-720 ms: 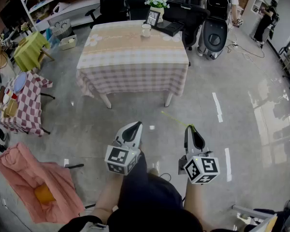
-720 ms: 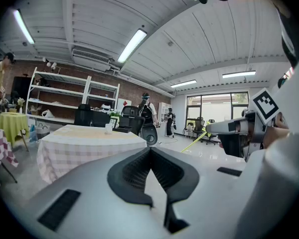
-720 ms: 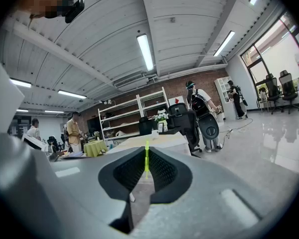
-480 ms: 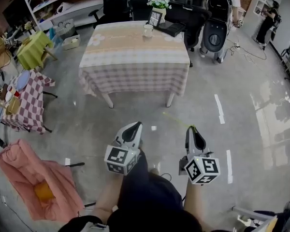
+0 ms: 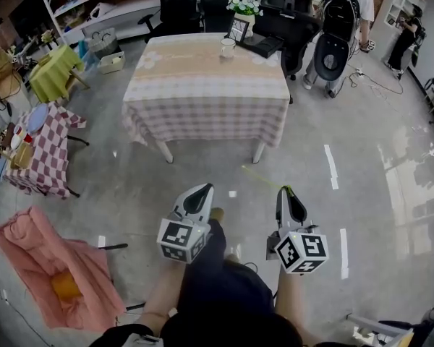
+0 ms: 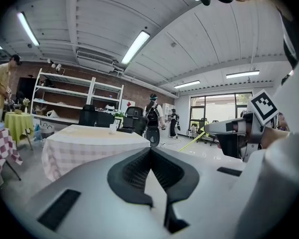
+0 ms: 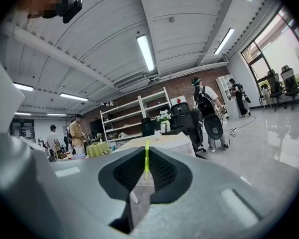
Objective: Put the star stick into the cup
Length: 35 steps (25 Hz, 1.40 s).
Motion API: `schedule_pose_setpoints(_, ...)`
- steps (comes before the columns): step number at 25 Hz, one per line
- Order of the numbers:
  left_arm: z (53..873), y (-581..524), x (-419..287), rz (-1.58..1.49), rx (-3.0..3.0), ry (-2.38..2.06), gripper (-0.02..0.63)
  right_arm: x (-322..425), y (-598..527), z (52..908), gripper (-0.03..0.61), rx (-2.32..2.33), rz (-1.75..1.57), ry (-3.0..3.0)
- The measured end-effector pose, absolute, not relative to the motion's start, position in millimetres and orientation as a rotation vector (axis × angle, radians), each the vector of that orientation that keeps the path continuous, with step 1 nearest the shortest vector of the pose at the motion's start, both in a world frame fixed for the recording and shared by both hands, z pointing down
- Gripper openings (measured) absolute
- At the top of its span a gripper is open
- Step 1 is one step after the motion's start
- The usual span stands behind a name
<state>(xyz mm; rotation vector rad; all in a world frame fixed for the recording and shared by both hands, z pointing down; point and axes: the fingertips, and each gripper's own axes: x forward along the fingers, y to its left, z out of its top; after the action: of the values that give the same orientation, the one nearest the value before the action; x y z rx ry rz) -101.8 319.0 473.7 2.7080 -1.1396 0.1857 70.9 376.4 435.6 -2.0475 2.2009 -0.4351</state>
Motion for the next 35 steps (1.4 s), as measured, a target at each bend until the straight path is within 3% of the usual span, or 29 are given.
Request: schedule_pose_setpoints(35, 458, 102, -21, 0.193, 2.779, -0.980, 0.009, 128, 178, 411, 0.020, -2.140, -0.413, 2.111)
